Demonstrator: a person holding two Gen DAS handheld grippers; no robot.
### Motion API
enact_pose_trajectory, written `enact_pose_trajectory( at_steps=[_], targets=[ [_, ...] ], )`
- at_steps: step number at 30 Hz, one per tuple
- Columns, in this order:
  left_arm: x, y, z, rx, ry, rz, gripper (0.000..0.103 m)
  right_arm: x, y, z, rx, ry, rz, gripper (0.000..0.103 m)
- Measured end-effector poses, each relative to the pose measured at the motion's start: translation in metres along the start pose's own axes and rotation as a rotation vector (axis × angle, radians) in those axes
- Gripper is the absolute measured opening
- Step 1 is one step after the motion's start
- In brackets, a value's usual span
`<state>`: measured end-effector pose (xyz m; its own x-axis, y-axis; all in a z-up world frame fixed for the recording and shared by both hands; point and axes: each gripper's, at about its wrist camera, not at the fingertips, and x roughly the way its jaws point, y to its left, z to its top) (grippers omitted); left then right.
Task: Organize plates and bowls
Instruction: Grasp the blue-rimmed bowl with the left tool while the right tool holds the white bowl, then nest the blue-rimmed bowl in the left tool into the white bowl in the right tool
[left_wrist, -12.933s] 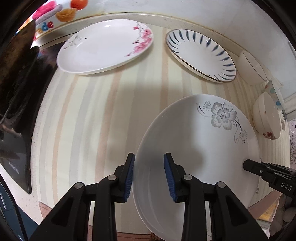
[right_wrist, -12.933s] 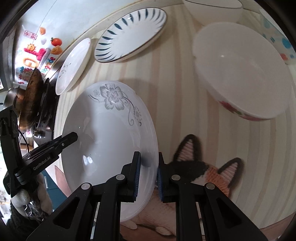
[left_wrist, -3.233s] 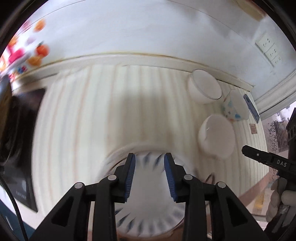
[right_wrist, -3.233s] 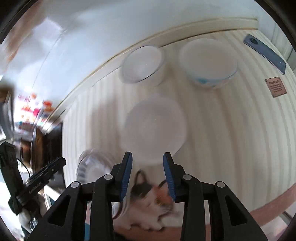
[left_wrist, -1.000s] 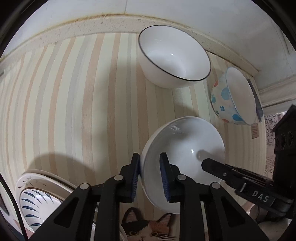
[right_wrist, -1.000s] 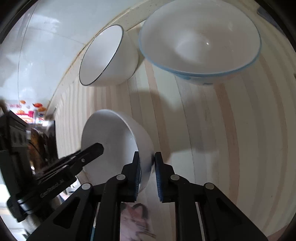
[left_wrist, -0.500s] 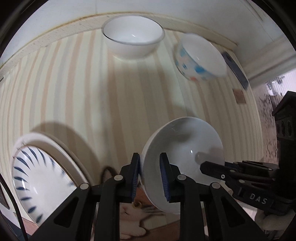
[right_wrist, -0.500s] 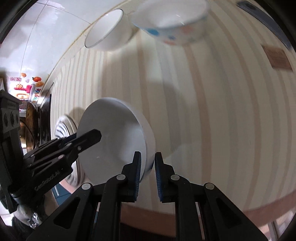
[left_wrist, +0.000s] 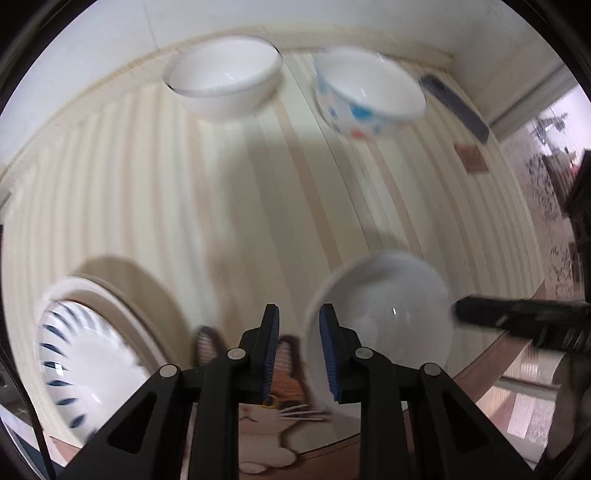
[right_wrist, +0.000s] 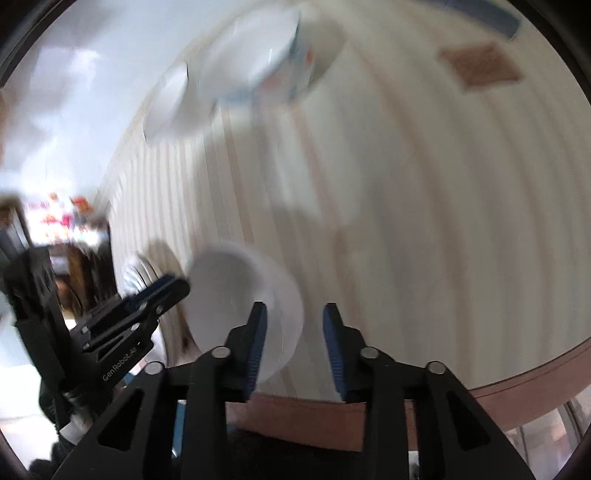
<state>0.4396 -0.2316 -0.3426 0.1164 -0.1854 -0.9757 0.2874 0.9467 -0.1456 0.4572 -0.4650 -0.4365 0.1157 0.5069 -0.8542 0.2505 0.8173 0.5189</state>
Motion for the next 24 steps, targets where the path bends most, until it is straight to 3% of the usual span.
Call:
enact_pose_trajectory(
  at_steps=[2, 5, 10, 14, 18, 19, 20, 21, 24],
  targets=[
    [-0.014, 0.010, 0.015, -0.039, -0.026, -0.018, 0.021, -0.022, -0.007, 0.016, 0.024, -0.055, 0.027, 0.046],
    [-0.023, 0.020, 0.053, -0.104, -0.055, -0.075, 0.025, -0.039, -0.008, 0.057, 0.041, -0.126, 0.056, 0.047],
    [-0.004, 0.017, 0.126, -0.186, -0.066, -0.142, 0.025, -0.043, -0.004, 0.125, 0.047, -0.224, 0.027, 0.047],
    [0.018, 0.003, 0.162, -0.155, -0.062, -0.117, 0.025, -0.029, 0.003, 0.169, 0.055, -0.231, 0.006, 0.047],
    [0.051, -0.001, 0.184, -0.132, 0.005, -0.091, 0.024, -0.003, 0.001, 0.193, 0.027, -0.179, -0.012, 0.046],
    [0.058, -0.002, 0.186, -0.131, 0.015, -0.089, 0.024, 0.002, 0.002, 0.195, 0.012, -0.172, -0.013, 0.038],
    [0.061, -0.001, 0.185, -0.129, 0.016, -0.090, 0.023, 0.007, 0.003, 0.197, -0.003, -0.164, -0.025, 0.020],
    [0.064, -0.002, 0.185, -0.128, 0.016, -0.091, 0.017, 0.012, 0.005, 0.199, -0.018, -0.154, -0.038, 0.014],
    [0.064, -0.006, 0.179, -0.112, -0.001, -0.054, 0.016, 0.019, 0.010, 0.195, -0.054, -0.159, -0.081, 0.013]
  ],
)
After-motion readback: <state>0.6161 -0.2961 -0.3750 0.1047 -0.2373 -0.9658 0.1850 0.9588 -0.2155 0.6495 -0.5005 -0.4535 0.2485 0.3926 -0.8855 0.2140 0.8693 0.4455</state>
